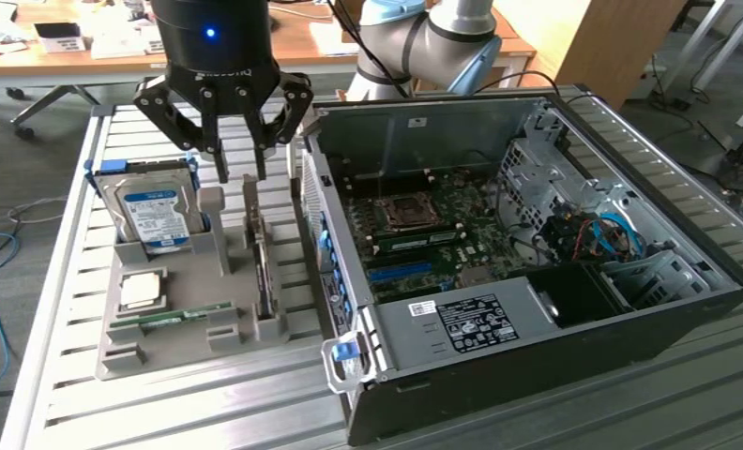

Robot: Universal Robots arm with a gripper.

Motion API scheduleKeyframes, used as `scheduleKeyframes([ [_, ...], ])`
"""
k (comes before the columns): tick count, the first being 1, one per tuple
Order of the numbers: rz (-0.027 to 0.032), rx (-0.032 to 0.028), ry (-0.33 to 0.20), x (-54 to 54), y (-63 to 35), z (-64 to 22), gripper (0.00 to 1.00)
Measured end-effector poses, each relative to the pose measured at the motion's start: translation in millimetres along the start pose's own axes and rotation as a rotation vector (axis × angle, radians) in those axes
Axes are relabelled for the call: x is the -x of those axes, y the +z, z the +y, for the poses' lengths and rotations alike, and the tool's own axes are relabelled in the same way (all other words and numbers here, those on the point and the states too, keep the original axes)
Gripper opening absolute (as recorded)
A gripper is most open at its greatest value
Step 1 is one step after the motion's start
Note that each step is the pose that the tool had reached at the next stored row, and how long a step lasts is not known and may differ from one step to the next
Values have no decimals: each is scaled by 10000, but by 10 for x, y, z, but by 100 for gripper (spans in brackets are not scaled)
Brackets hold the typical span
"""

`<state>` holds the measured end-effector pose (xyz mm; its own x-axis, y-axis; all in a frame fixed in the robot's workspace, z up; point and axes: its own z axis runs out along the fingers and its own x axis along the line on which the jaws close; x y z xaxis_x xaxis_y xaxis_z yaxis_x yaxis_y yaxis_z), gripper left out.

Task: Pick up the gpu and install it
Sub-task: 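Pick up the gpu and move the gpu toward the slot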

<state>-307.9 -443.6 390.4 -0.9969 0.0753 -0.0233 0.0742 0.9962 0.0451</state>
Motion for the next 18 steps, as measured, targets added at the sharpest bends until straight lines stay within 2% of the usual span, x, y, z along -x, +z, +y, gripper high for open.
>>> scheduleKeyframes([
  [18,0,0,0,-1,45,-2,42],
])
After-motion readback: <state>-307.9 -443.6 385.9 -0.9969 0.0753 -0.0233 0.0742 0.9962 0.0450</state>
